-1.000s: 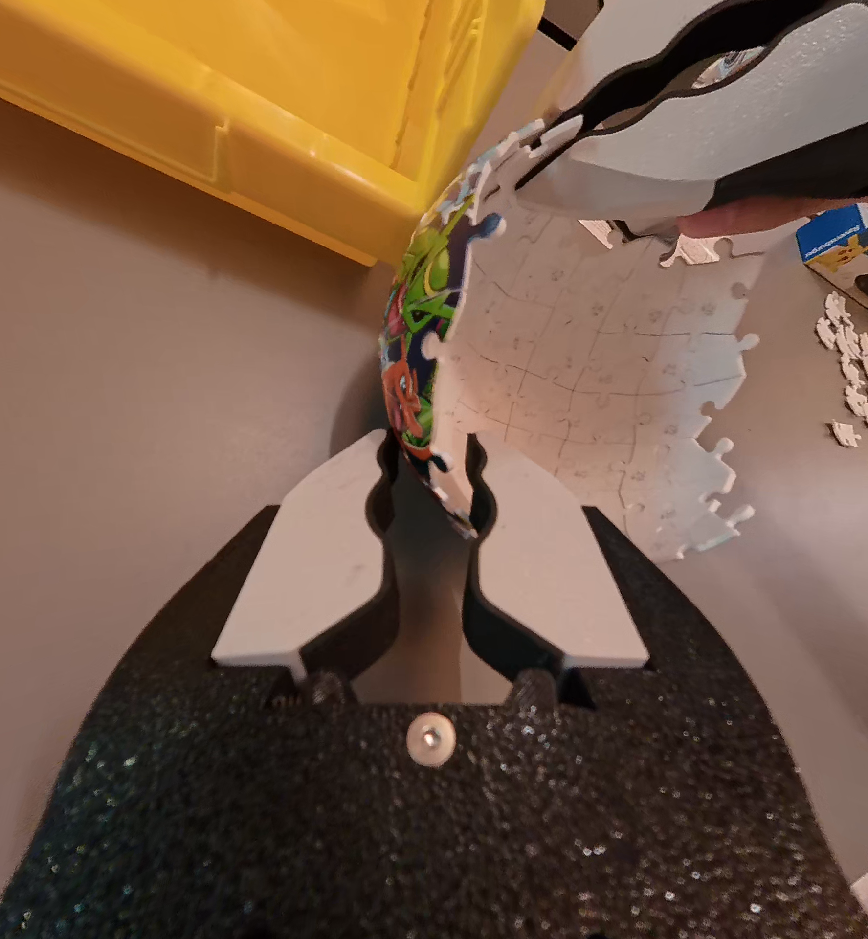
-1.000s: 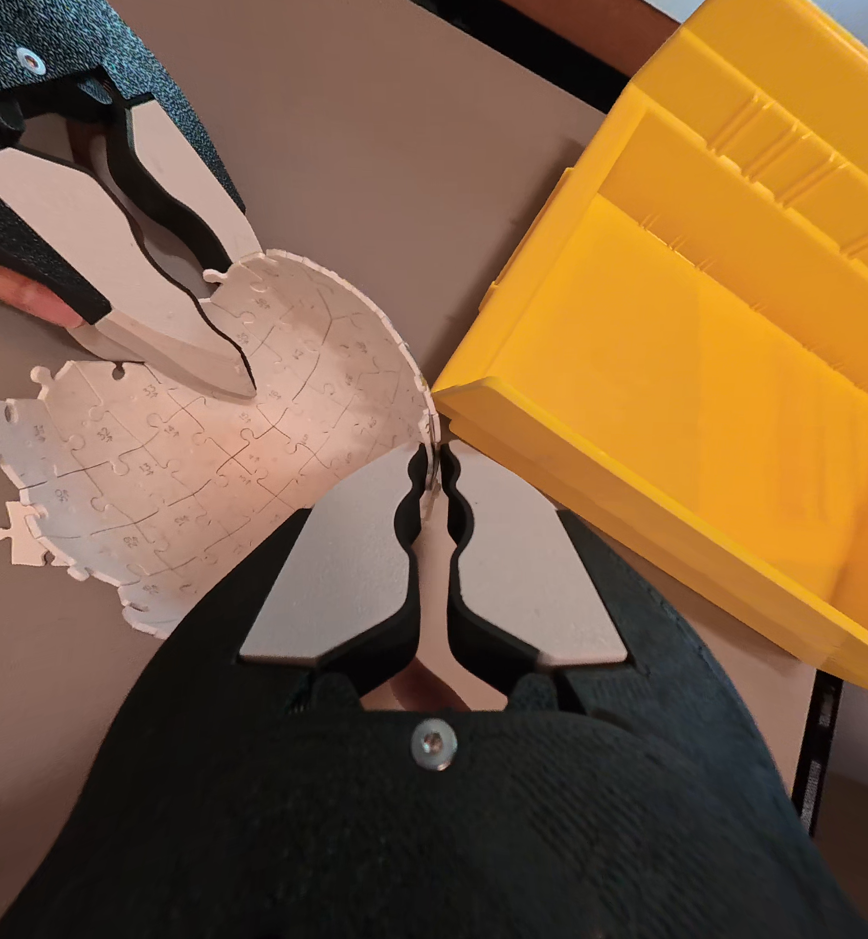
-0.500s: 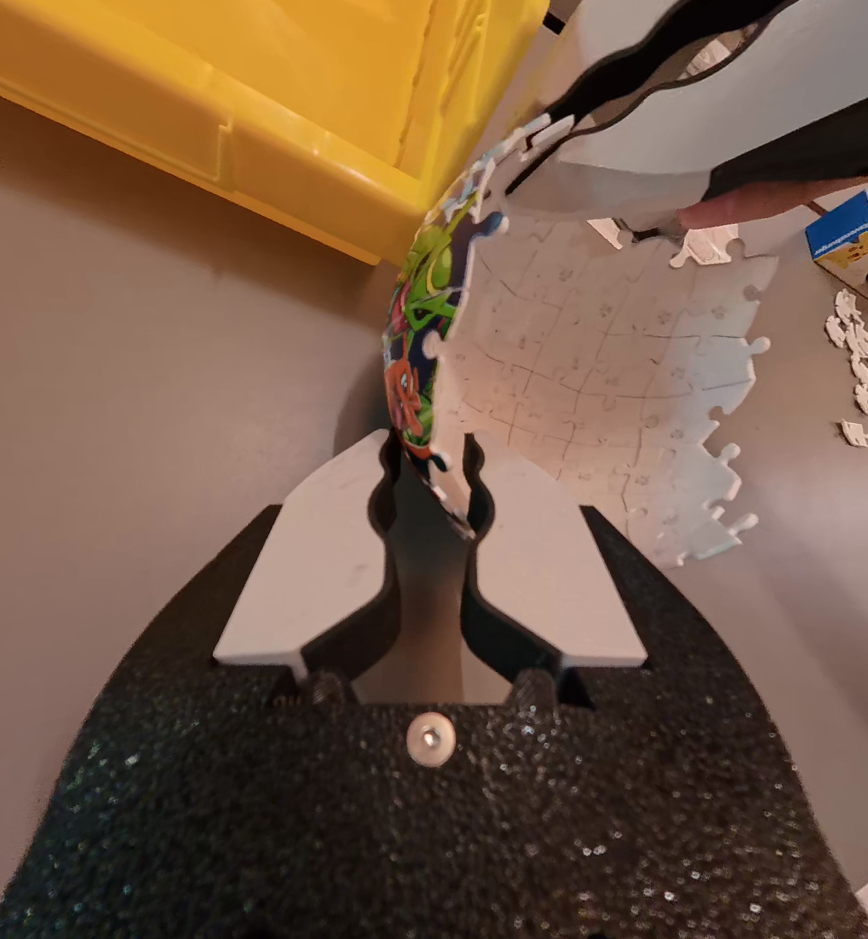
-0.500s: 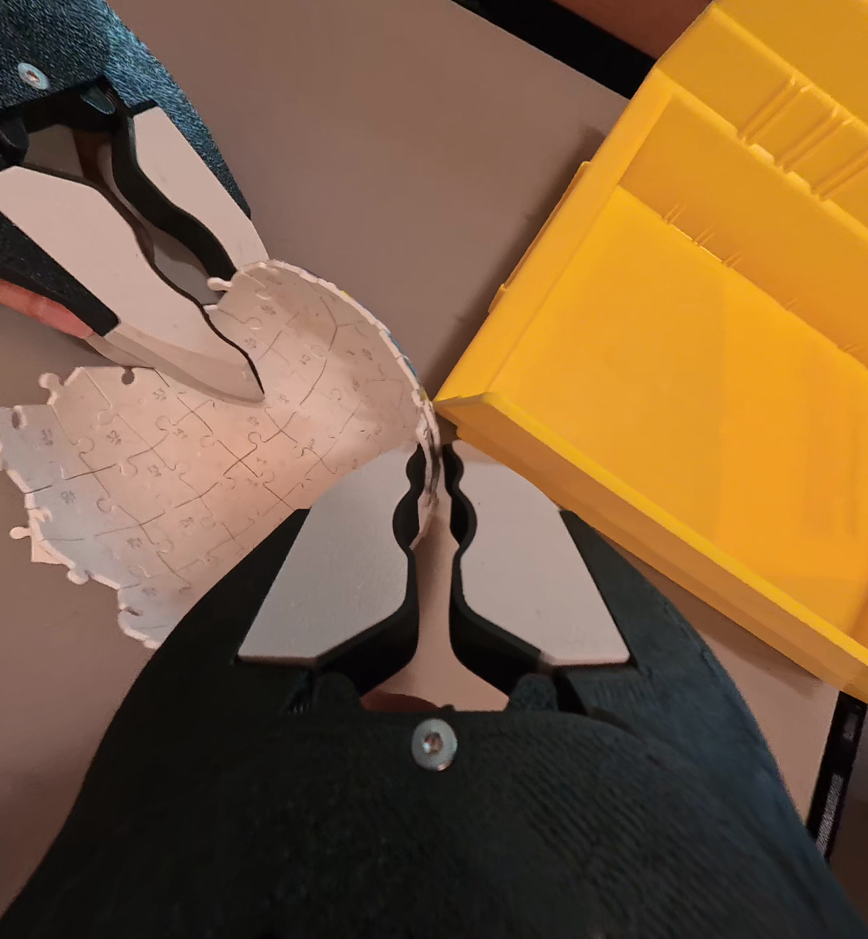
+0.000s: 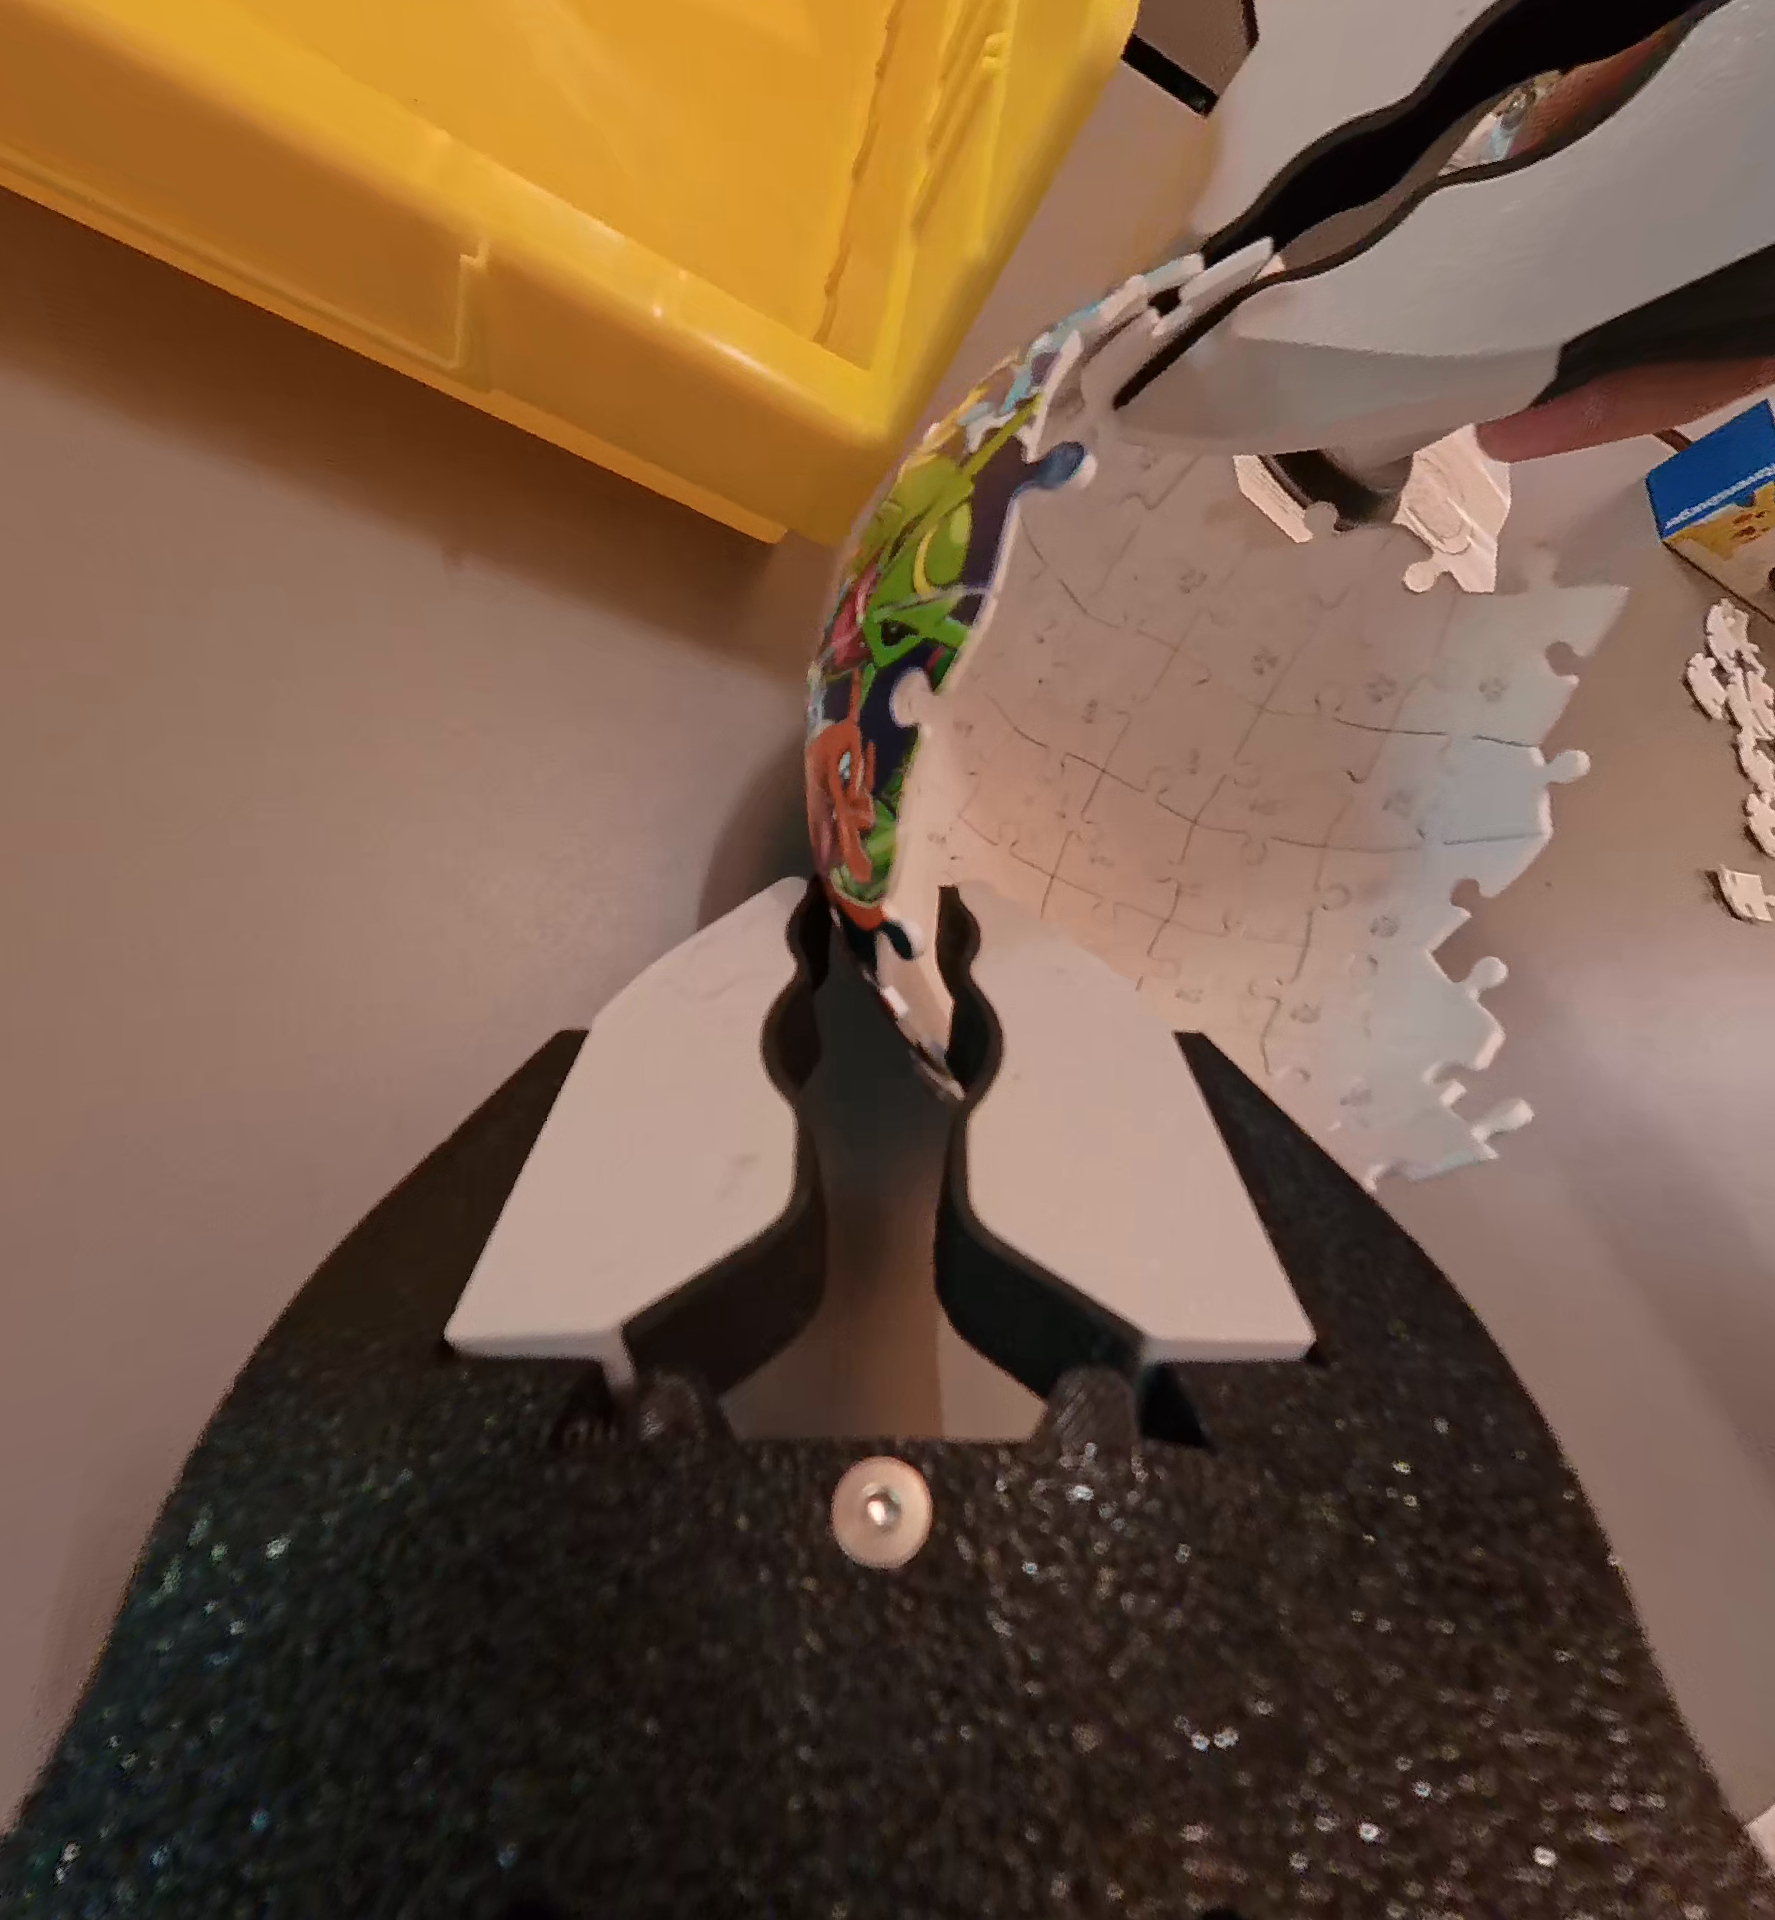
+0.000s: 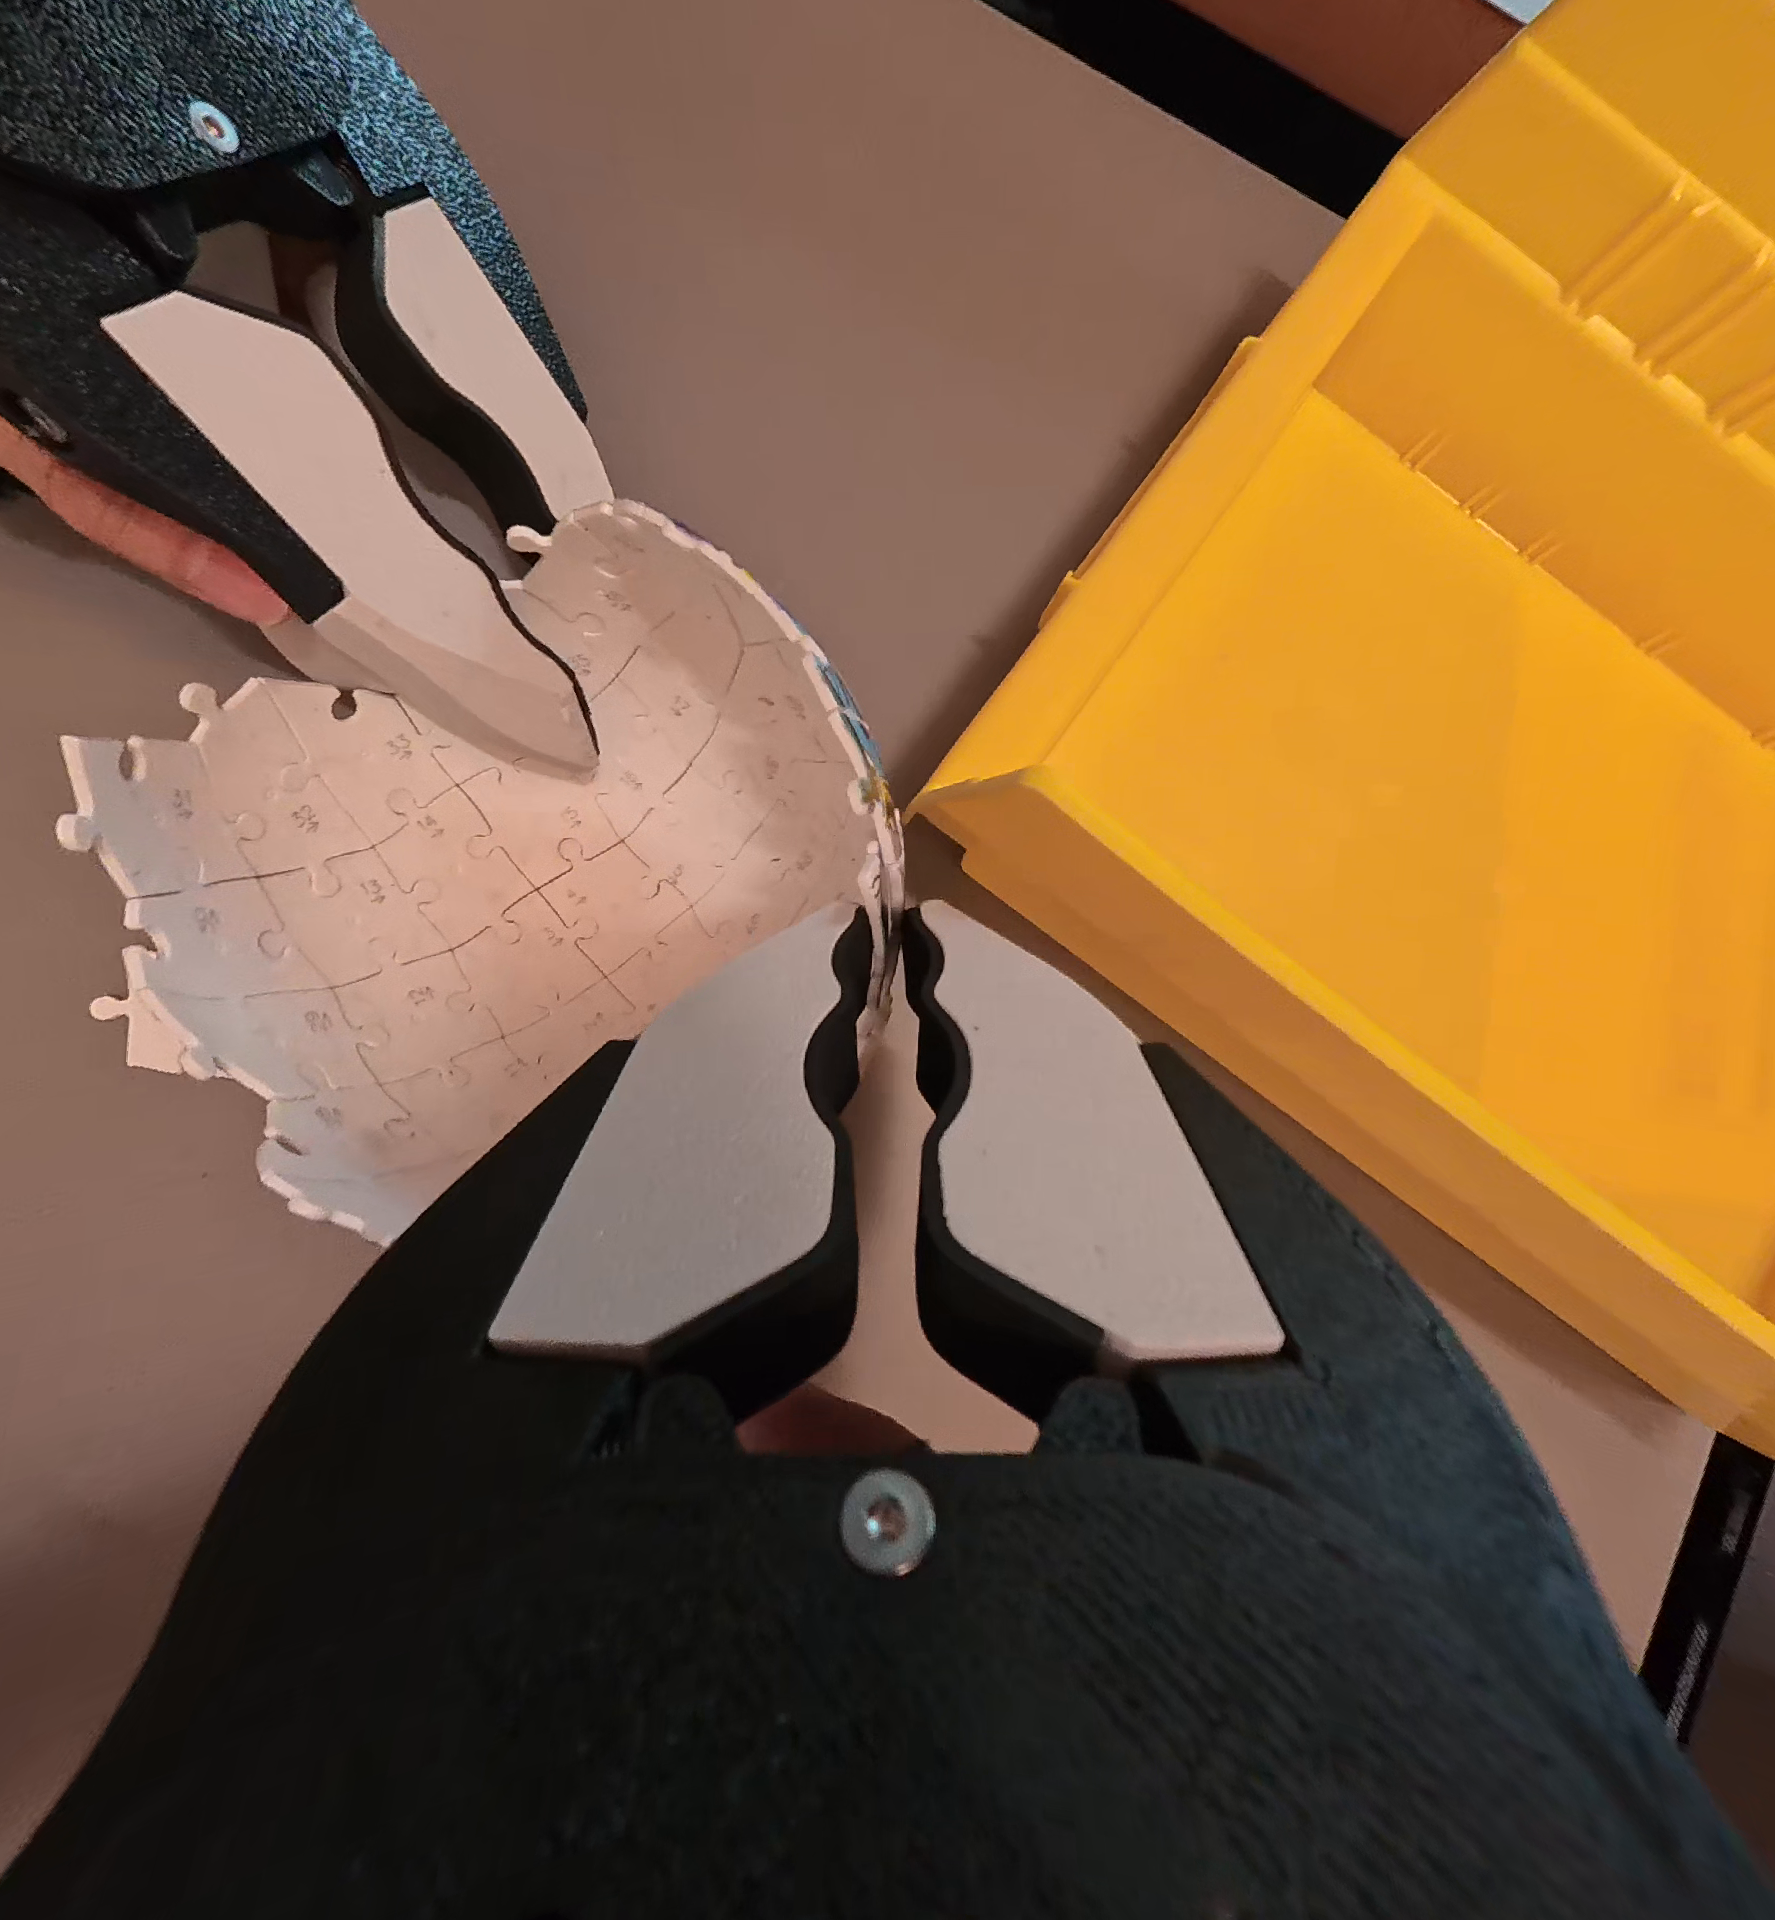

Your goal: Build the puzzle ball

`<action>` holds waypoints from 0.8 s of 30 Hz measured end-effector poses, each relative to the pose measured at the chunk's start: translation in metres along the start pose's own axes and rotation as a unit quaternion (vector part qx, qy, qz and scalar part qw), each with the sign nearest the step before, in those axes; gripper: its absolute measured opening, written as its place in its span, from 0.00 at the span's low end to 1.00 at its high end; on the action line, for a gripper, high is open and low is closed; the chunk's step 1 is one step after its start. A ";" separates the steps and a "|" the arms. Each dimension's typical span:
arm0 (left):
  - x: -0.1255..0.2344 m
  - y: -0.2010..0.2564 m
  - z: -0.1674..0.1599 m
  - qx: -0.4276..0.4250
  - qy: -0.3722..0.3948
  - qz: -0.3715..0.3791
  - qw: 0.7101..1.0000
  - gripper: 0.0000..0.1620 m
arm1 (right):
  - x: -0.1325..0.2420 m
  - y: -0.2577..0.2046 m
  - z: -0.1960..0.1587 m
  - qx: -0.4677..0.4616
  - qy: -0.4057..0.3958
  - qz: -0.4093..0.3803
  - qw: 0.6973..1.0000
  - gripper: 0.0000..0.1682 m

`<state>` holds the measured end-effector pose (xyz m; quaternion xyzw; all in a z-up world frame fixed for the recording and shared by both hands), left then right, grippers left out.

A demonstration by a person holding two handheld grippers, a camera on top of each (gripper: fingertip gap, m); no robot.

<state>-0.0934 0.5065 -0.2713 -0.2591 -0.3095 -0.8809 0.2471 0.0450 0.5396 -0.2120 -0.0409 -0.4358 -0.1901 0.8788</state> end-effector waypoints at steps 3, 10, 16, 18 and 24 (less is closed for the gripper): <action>0.000 0.000 0.000 0.002 -0.001 0.000 1.000 0.12 | 0.003 0.000 -0.002 -0.002 0.001 -0.002 1.000 0.03; 0.000 0.000 0.000 0.001 0.000 0.002 1.000 0.13 | 0.006 0.000 -0.004 -0.006 0.013 -0.010 1.000 0.02; 0.000 0.000 0.000 -0.002 -0.002 0.004 1.000 0.13 | 0.003 0.001 -0.003 0.007 -0.003 -0.012 1.000 0.02; -0.001 0.001 0.000 -0.004 -0.003 0.004 1.000 0.13 | 0.003 0.002 -0.001 0.012 -0.013 -0.014 1.000 0.02; -0.001 0.001 0.000 -0.007 -0.004 0.002 1.000 0.14 | 0.000 0.005 0.002 0.037 -0.057 -0.026 0.997 0.04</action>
Point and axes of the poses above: each gripper's, where its closed fingertips meet, x back along the fingers, z out of its top, y = z × x across the jaws, the point moved 6 cm from there along x, back along the fingers, and after that the axes turned 1 degree about z, right-handed, at the moved point
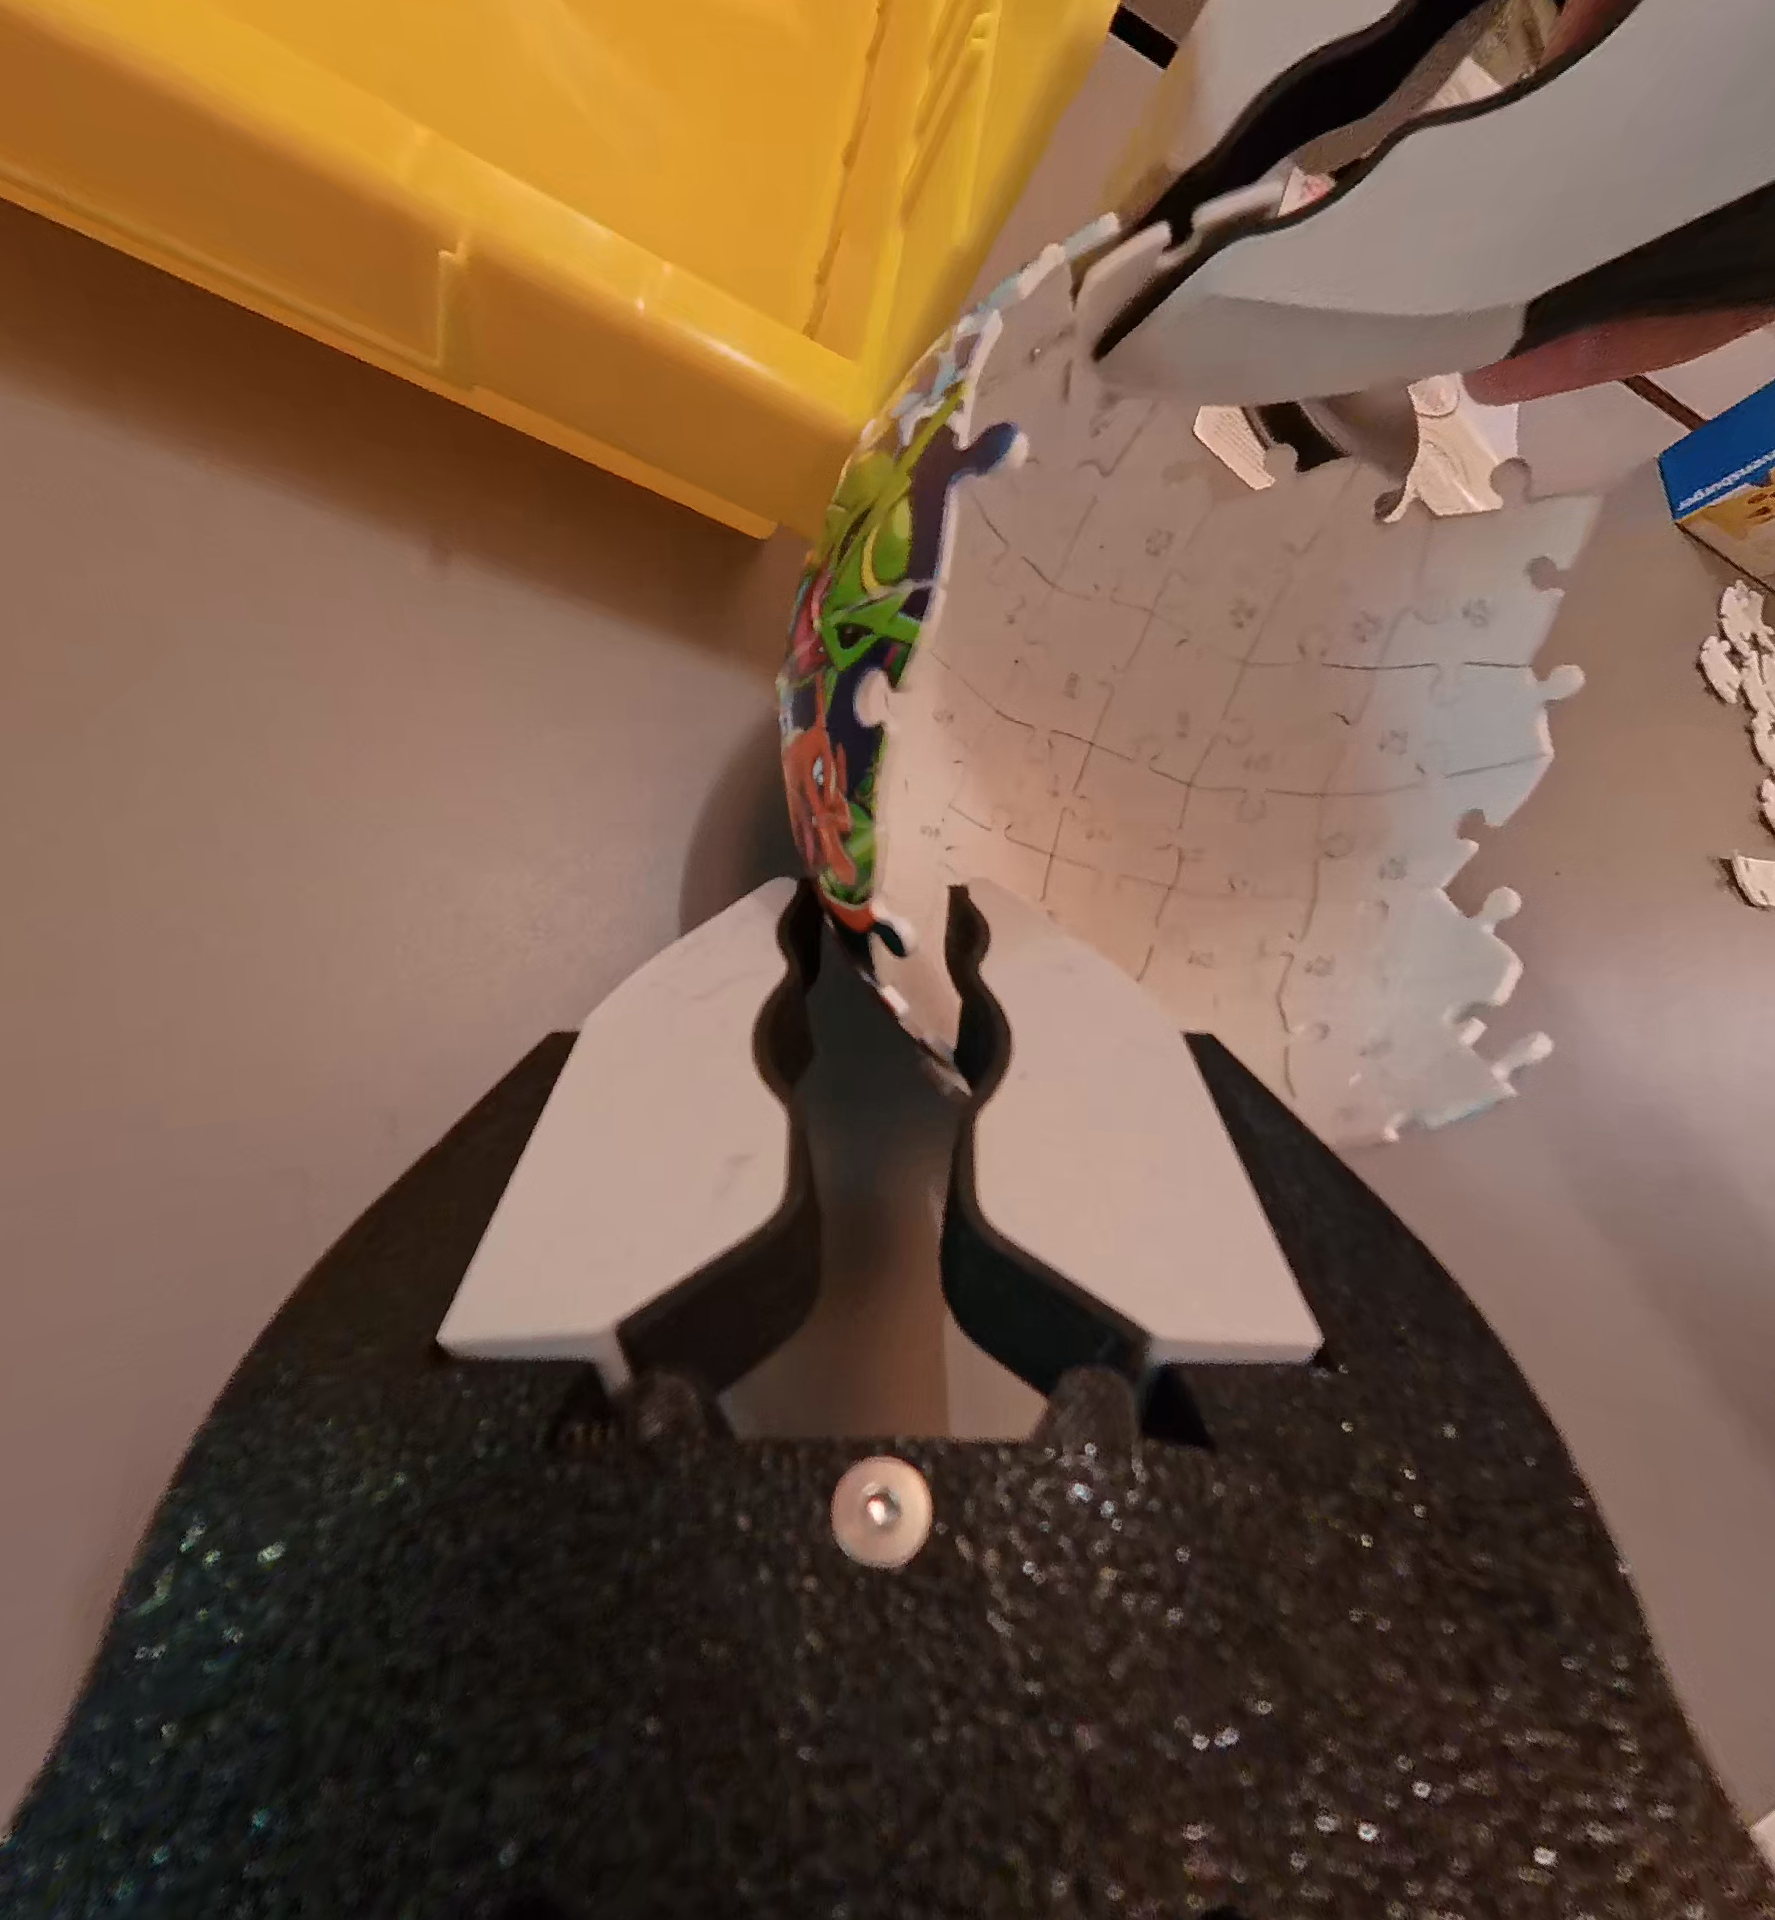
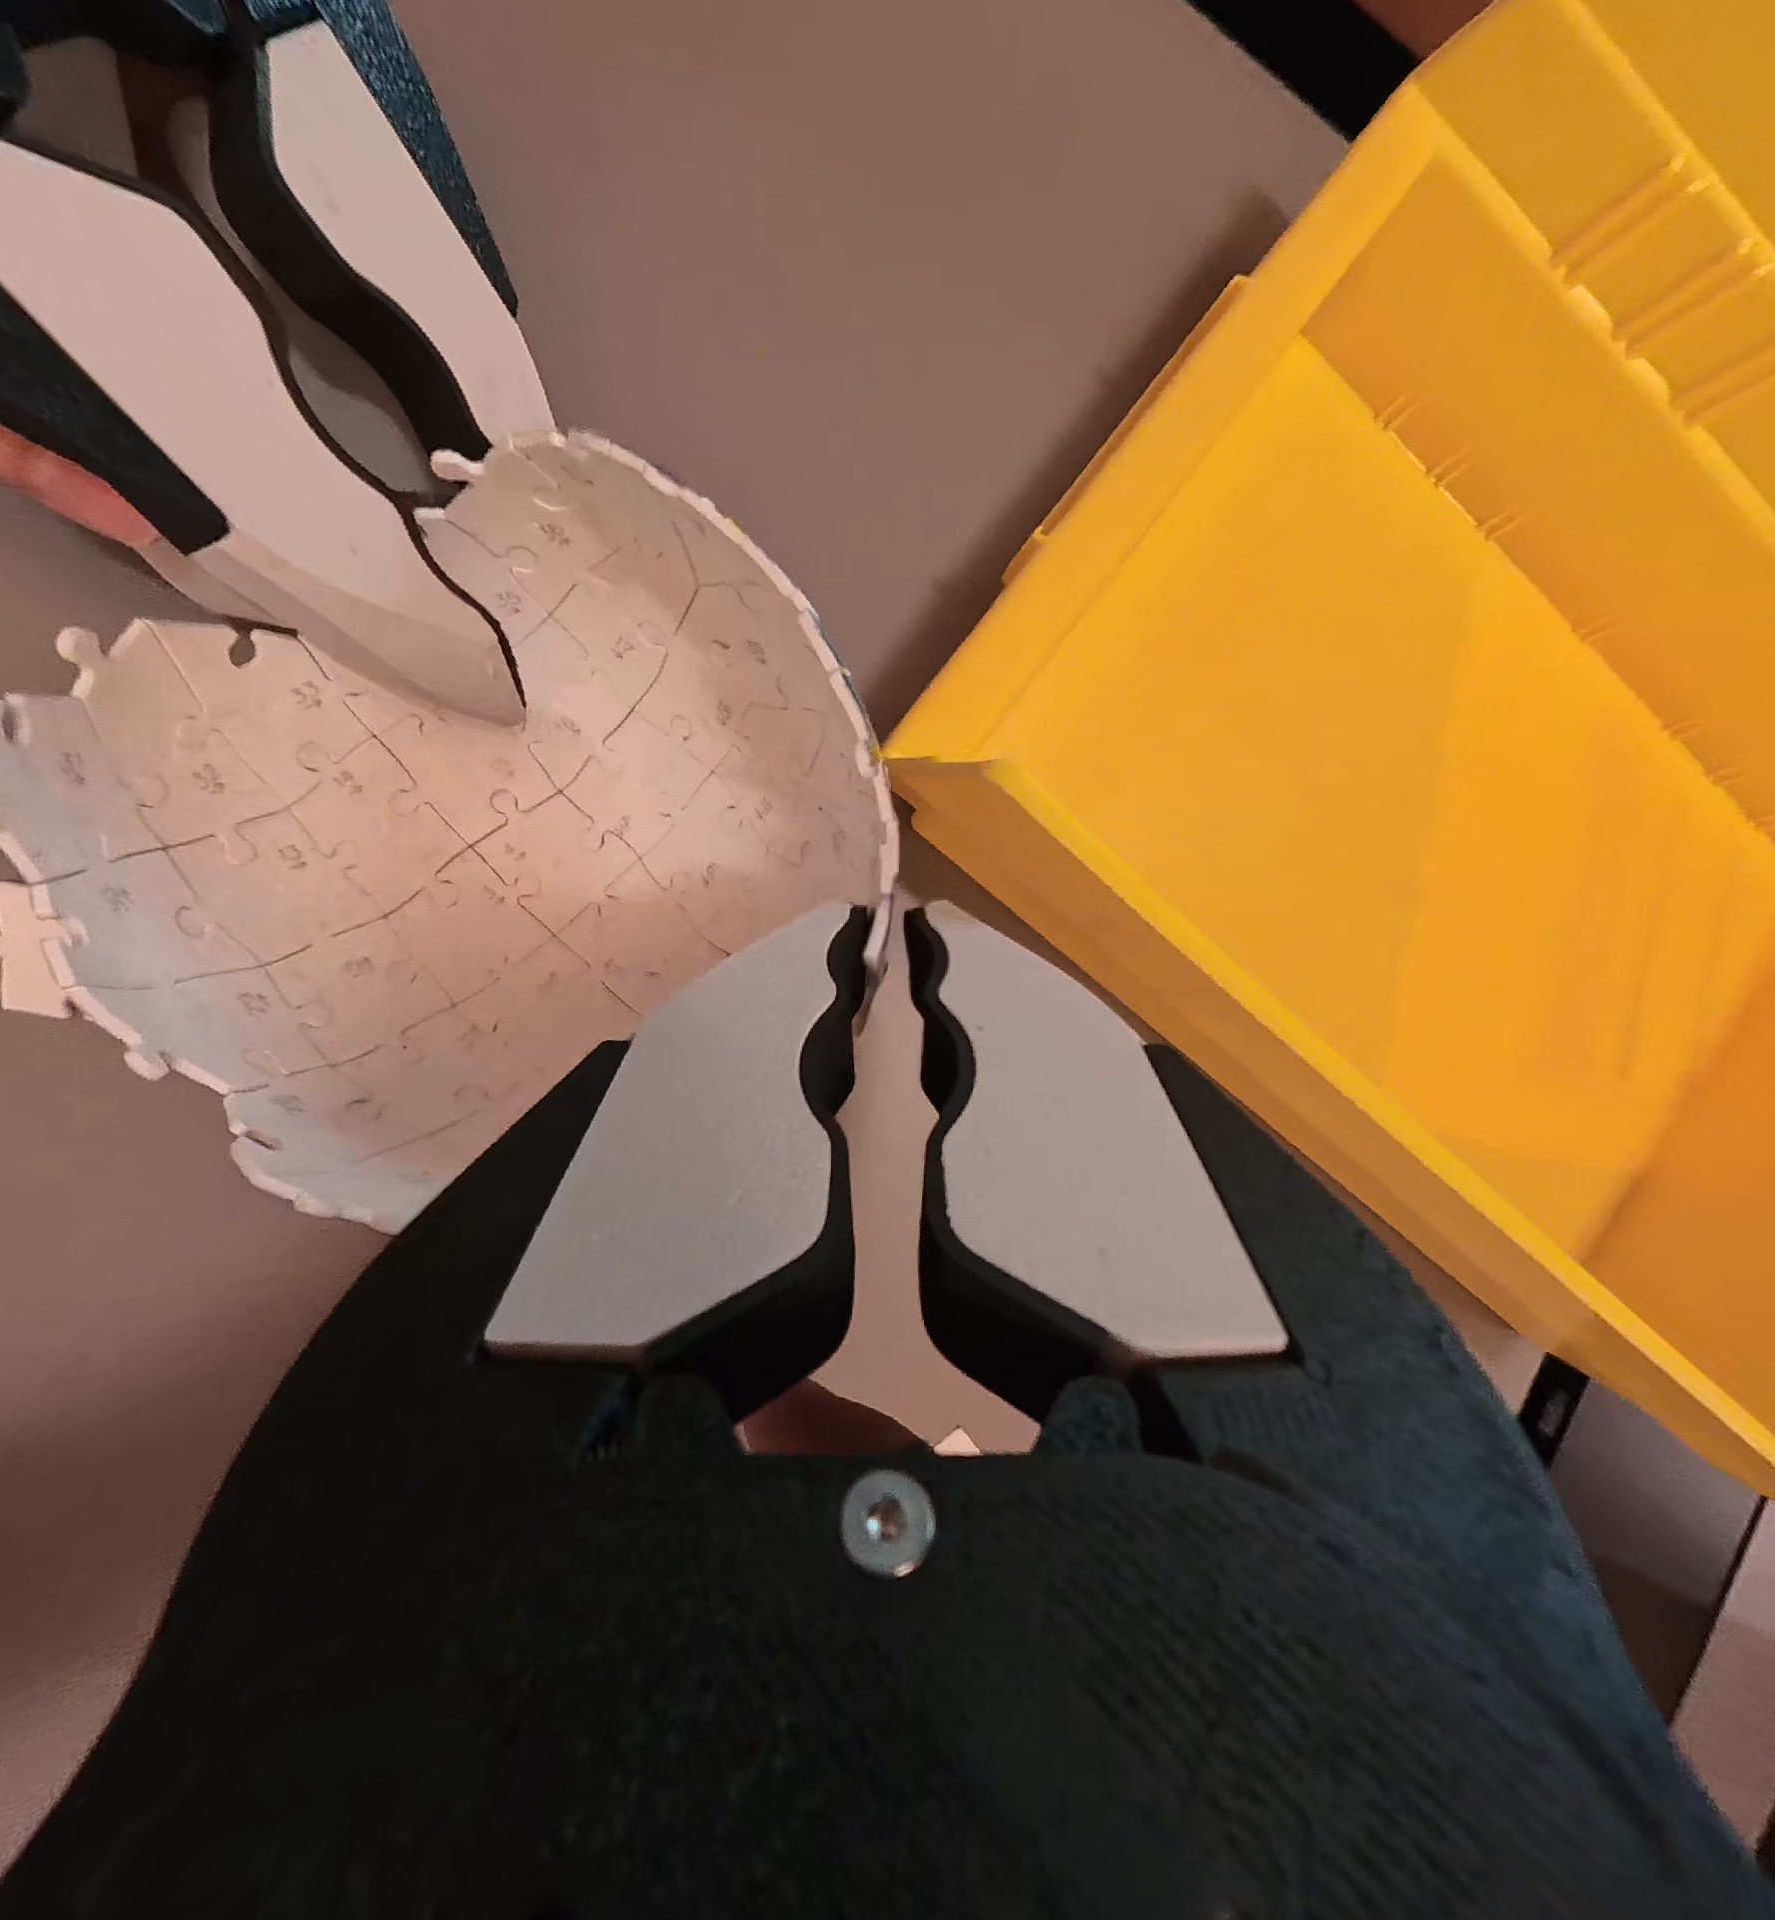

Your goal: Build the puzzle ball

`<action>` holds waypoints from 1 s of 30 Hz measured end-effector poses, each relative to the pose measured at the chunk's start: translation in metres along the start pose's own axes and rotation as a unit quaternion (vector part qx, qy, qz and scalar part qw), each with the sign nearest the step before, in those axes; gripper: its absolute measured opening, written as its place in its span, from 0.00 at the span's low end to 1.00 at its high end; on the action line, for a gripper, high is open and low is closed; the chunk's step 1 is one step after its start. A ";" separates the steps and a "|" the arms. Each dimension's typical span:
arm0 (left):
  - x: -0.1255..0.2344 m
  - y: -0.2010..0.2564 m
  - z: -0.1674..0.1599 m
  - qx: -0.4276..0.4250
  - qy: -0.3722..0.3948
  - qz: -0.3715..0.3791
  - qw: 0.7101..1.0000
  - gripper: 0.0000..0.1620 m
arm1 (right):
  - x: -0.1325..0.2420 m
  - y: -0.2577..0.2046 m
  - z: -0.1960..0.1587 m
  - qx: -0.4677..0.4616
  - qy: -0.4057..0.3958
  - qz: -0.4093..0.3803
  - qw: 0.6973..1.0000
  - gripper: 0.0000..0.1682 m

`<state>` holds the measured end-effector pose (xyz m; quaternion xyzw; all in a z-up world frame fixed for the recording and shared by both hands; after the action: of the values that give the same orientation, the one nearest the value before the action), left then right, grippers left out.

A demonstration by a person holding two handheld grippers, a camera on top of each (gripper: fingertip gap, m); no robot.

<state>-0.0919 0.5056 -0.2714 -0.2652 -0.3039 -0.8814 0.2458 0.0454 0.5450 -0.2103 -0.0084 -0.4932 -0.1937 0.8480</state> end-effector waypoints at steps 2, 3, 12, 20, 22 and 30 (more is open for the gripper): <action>0.000 0.000 0.000 -0.002 0.000 0.000 1.000 0.14 | -0.004 0.000 0.000 0.012 -0.022 0.000 1.000 0.05; 0.000 0.000 0.000 -0.003 -0.001 0.001 1.000 0.14 | -0.005 0.000 0.000 0.018 -0.030 0.000 0.999 0.05; 0.000 0.001 0.000 -0.006 -0.003 0.000 1.000 0.15 | -0.003 0.003 0.008 0.049 -0.076 0.000 0.996 0.05; 0.000 0.001 0.000 -0.006 -0.003 -0.002 1.000 0.15 | 0.000 0.002 0.012 0.056 -0.081 0.009 0.995 0.02; 0.000 0.001 0.000 -0.004 -0.002 -0.003 1.000 0.15 | 0.001 0.001 0.010 0.051 -0.078 0.011 0.996 0.02; 0.000 0.002 0.000 -0.007 -0.004 -0.004 1.000 0.16 | 0.001 0.002 0.009 0.045 -0.070 0.011 0.996 0.02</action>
<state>-0.0910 0.5042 -0.2708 -0.2692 -0.2995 -0.8835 0.2394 0.0387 0.5490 -0.2046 0.0110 -0.5598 -0.1608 0.8128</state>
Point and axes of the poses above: each gripper's, where its closed fingertips meet, x back along the fingers, z out of its top, y = z × x across the jaws, the point moved 6 cm from there along x, back along the fingers, and after that the axes turned 1 degree about z, right-handed, at the moved point
